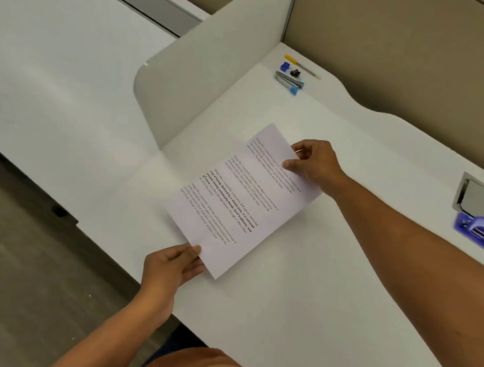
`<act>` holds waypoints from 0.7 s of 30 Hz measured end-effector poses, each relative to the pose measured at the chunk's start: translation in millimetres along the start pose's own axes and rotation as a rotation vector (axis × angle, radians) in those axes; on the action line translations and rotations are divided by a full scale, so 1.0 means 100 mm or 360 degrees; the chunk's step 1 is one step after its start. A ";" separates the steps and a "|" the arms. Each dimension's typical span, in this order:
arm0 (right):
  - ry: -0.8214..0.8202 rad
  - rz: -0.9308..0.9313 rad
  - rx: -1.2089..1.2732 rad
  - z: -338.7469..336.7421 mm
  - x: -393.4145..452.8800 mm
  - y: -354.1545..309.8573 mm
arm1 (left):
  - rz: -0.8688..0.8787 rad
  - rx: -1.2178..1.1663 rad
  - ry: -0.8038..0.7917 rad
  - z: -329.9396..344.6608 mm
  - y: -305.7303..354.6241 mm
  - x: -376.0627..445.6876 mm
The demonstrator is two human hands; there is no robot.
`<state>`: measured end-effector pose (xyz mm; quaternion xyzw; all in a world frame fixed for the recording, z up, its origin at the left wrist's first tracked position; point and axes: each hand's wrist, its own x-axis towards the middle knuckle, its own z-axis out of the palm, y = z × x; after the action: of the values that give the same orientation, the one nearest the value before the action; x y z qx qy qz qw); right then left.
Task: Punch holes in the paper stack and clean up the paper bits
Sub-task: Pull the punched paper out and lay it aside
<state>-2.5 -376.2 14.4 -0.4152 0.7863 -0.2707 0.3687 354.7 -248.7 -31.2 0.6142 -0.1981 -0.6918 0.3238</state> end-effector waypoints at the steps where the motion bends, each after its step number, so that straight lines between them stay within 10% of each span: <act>1: -0.0022 -0.0018 -0.0021 0.09 0.07 -0.07 | -0.0026 -0.0027 0.0018 -0.05 0.02 0.04; 21: -0.0237 -0.0181 -0.0476 0.78 0.58 -0.45 | -0.0280 -0.0140 0.0128 -0.13 0.06 0.26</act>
<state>58.6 -458.5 -18.5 -0.5283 0.7635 -0.1398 0.3442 367.9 -269.1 -47.7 0.6418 -0.0998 -0.7004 0.2961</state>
